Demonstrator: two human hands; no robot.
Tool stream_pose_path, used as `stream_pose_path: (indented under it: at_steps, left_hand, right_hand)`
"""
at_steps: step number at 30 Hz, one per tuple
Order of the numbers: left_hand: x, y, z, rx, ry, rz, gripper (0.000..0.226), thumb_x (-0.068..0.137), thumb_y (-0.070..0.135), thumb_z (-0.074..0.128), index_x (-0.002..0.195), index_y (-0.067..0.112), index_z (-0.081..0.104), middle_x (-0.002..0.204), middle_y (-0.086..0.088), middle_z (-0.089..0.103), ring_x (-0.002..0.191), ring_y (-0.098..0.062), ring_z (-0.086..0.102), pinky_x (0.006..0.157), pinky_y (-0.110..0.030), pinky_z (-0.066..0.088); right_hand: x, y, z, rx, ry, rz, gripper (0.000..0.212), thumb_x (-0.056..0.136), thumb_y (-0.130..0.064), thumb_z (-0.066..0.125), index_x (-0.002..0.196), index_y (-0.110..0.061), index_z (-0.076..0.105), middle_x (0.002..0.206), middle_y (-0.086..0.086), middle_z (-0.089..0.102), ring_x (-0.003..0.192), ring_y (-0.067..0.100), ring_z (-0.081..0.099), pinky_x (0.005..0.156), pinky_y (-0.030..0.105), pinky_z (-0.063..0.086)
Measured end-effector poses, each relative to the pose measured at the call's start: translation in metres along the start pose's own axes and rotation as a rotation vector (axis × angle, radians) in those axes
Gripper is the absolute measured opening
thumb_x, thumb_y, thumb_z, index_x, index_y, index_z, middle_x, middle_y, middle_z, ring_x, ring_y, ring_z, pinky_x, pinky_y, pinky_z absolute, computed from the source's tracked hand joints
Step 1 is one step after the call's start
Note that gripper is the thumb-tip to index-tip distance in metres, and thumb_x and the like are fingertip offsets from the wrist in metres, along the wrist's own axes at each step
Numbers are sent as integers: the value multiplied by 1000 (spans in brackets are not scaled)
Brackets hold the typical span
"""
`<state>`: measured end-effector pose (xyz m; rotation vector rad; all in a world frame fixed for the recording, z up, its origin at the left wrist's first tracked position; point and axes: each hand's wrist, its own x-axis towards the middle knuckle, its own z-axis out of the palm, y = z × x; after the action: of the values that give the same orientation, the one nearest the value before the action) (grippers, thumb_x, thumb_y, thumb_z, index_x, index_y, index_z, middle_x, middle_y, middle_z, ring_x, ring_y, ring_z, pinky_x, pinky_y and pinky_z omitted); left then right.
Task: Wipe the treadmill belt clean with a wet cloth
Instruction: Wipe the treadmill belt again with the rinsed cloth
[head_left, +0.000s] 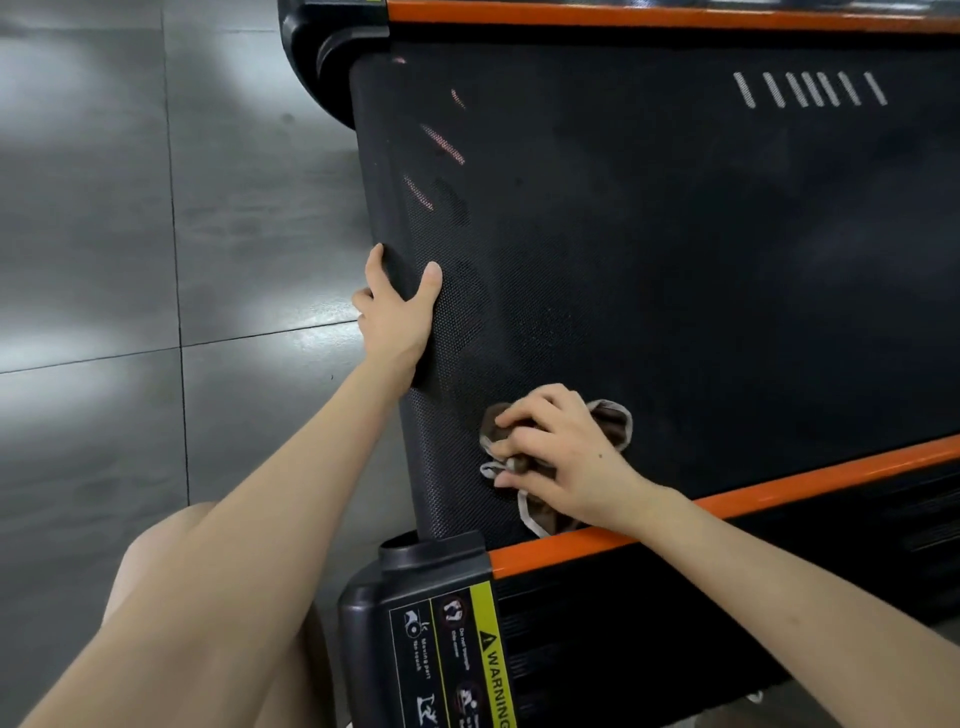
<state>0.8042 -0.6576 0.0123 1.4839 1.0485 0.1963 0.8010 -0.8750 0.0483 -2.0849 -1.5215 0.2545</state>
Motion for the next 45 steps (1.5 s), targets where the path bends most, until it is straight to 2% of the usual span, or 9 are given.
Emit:
stream_pose_path:
  at_steps: [4, 8, 14, 20, 29, 33, 37, 41, 45]
  left_hand:
    - [-1, -2, 2, -3, 34, 18, 72, 86, 56, 56, 146, 38, 21, 142, -7, 28, 128, -25, 38, 106, -35, 30]
    - [1, -4, 2, 5, 23, 21, 72, 86, 58, 54, 146, 38, 19, 142, -6, 28, 128, -25, 37, 105, -34, 29]
    - [1, -3, 1, 13, 8, 21, 73, 86, 59, 53, 146, 38, 18, 142, -5, 27, 127, -24, 37, 102, -32, 29]
    - [1, -3, 2, 16, 30, 28, 72, 86, 59, 53, 146, 38, 20, 140, -6, 29, 126, -25, 39, 104, -36, 31]
    - [-1, 0, 0, 40, 23, 13, 72, 85, 59, 54, 146, 38, 20, 140, -7, 28, 125, -26, 39, 107, -38, 31]
    - [-3, 2, 0, 31, 29, 17, 72, 86, 58, 54, 146, 38, 20, 139, -6, 29, 125, -25, 39, 105, -36, 30]
    - [-6, 2, 0, 50, 46, 37, 70, 88, 56, 52, 147, 35, 20, 140, -7, 29, 128, -27, 37, 108, -37, 28]
    - [-13, 6, 1, 171, 80, 79, 69, 93, 54, 45, 149, 28, 15, 144, -11, 28, 127, -32, 39, 106, -39, 29]
    - [-17, 9, 4, 242, 116, 99, 70, 94, 51, 42, 151, 23, 12, 146, -11, 30, 127, -31, 40, 100, -37, 32]
  right_hand:
    - [36, 19, -1, -151, -23, -80, 31, 83, -43, 60, 80, -13, 65, 100, 4, 61, 92, 24, 47, 74, 41, 38]
    - [59, 19, 5, -89, 153, 143, 33, 80, -45, 60, 80, -13, 68, 98, 2, 61, 93, 20, 43, 76, 40, 35]
    - [-12, 19, -15, 3, -60, 1, 30, 86, -43, 60, 86, -14, 69, 107, 0, 59, 99, 22, 46, 87, 37, 36]
    - [-42, 46, -43, -112, 173, 290, 36, 82, -43, 60, 84, -7, 68, 103, 6, 59, 98, 21, 49, 87, 42, 38]
    - [-5, -13, 6, 28, -35, 63, 27, 84, -37, 61, 82, -10, 64, 106, 4, 58, 100, 24, 48, 84, 43, 39]
    - [-42, 32, -35, -64, 138, 305, 28, 84, -37, 60, 88, -10, 67, 109, 3, 56, 103, 22, 48, 89, 50, 40]
    - [-53, 26, -34, -98, 174, 546, 51, 80, -51, 56, 118, -19, 64, 136, 8, 46, 126, 23, 38, 107, 43, 30]
    - [-49, 33, -28, -281, 58, 256, 46, 85, -39, 56, 127, -19, 53, 138, 16, 43, 126, 32, 40, 105, 53, 34]
    - [16, 77, -28, -302, 144, 93, 33, 89, -26, 56, 118, -10, 62, 127, 18, 53, 122, 30, 46, 110, 52, 28]
